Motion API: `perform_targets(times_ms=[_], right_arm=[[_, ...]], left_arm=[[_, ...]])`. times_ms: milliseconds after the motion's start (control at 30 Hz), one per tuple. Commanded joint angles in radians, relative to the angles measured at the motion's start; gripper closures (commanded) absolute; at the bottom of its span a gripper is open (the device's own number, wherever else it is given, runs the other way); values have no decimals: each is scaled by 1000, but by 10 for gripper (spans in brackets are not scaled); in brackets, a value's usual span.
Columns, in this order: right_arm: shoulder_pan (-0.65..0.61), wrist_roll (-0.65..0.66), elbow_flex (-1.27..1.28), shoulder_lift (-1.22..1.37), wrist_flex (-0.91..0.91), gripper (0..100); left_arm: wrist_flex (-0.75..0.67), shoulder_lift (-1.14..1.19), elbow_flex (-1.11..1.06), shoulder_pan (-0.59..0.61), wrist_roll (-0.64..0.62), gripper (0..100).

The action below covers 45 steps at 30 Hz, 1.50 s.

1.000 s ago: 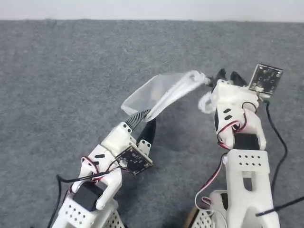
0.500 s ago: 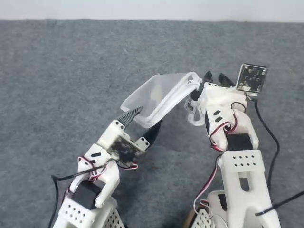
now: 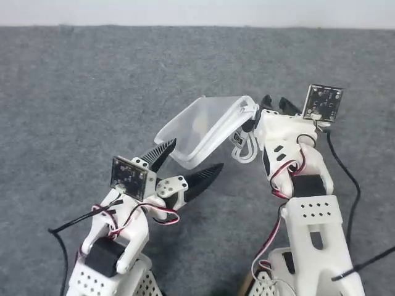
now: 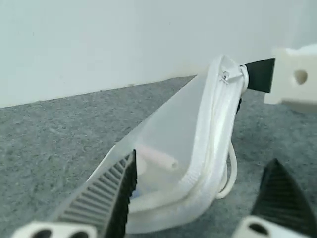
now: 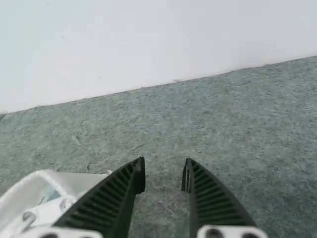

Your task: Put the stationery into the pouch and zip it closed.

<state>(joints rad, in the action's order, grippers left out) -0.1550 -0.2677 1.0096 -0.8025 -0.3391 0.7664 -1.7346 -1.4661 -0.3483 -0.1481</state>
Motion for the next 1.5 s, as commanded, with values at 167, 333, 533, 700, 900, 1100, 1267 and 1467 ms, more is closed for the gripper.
perform_targets(times_ms=[167,333,533,700,900,1100,1267,1467], right_arm=[[-33,104,-2,18,2,874],[-33,103,-2,18,-1,874],[-35,107,58,18,76,874],[-35,110,123,7,183,875],[-35,112,127,5,188,875],[-82,265,115,-58,56,875],[-185,333,31,-96,-194,875],[-200,371,-95,-96,-437,875]], left_arm=[[3,-12,122,120,-120,630],[-28,-12,119,178,-141,630],[-104,-12,74,232,-138,631],[-114,-12,64,227,-133,632],[-114,-12,62,232,-133,632],[-114,-12,59,232,-133,632],[-114,-12,54,233,-132,632],[-114,-12,53,233,-132,632]])
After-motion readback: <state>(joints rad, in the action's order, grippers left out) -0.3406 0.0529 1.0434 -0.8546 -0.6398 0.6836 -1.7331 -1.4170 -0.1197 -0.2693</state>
